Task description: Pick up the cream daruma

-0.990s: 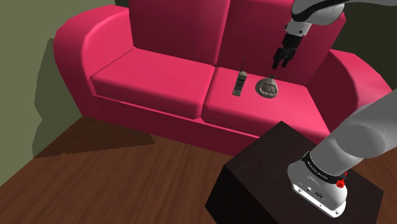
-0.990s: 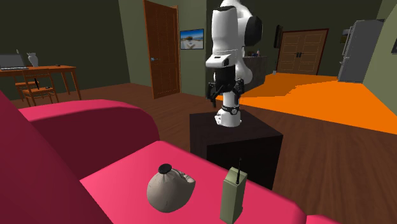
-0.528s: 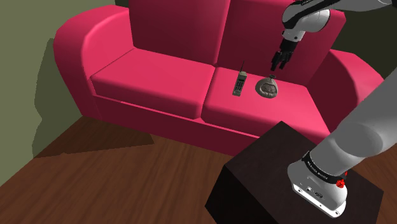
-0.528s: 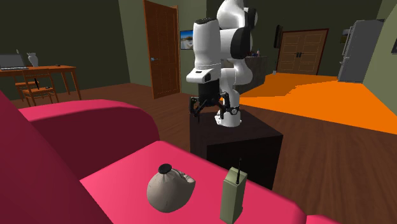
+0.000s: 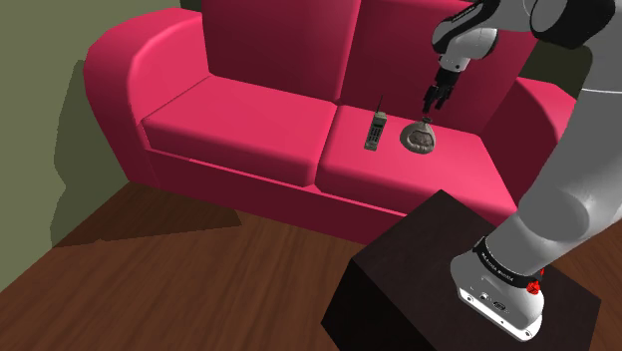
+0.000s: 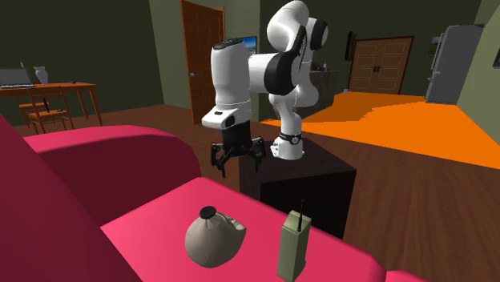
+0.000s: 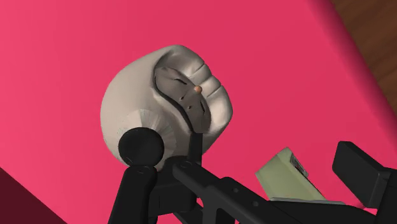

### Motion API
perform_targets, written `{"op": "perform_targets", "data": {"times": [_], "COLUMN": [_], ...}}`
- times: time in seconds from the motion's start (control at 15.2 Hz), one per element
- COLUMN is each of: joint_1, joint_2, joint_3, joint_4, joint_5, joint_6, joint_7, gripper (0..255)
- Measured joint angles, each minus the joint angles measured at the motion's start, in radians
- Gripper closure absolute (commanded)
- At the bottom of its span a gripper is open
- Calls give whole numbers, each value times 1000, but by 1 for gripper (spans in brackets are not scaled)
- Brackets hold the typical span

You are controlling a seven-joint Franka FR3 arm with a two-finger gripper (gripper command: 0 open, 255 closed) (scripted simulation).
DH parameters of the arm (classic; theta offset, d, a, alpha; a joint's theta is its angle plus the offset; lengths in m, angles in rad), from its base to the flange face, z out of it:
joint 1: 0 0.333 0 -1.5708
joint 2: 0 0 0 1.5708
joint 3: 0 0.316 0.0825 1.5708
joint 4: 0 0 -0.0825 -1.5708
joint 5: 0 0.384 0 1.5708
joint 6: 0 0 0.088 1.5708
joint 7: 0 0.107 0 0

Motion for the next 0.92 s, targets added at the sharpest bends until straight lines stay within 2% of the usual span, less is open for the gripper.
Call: {"op": "perform_targets", "data": {"times": [0.2, 0.59, 0.92], "joint_1": [-56, -181, -194], "joint_2": [114, 352, 399], "joint_3": [13, 49, 61], "joint_4": [108, 412, 424], "joint_5": [47, 113, 129], "joint_6": [-5, -73, -39], "joint_7": [-49, -101, -111], "gripper": [0, 0, 0]}}
